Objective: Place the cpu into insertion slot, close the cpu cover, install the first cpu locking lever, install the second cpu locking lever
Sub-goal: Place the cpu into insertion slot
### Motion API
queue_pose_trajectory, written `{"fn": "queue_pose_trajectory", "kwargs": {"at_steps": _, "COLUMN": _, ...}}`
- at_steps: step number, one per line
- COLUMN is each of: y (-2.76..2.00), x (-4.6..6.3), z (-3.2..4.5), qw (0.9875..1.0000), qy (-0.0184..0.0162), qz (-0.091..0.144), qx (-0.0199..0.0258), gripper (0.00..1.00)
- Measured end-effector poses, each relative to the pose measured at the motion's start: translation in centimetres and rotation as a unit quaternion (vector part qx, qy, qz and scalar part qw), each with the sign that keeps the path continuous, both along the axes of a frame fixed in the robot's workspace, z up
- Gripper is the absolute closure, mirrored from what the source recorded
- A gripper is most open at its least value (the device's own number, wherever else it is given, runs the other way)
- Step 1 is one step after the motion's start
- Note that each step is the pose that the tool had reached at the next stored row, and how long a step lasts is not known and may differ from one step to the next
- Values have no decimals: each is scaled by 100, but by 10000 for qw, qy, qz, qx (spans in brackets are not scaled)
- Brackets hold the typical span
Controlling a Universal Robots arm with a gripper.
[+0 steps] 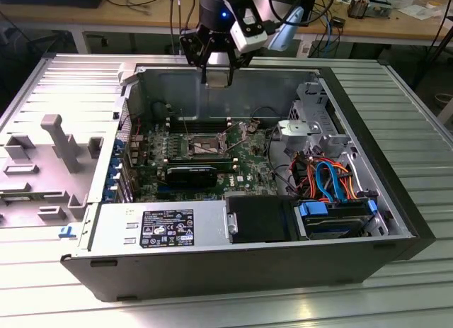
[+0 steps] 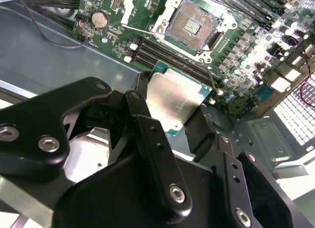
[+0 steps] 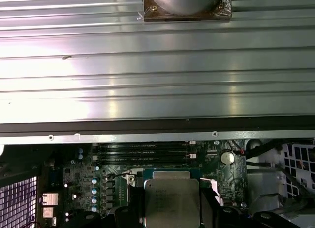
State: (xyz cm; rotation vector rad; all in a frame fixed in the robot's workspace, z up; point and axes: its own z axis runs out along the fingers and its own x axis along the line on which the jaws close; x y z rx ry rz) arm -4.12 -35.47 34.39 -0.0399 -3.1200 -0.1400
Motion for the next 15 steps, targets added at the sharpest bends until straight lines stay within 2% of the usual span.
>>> {"fn": "queue_pose_trajectory", "kwargs": {"at_steps": 15, "y": -2, "x": -1, "z": -51, "qw": 10000, "qy": 0, "qz": 0, "qx": -2, "gripper": 45}}
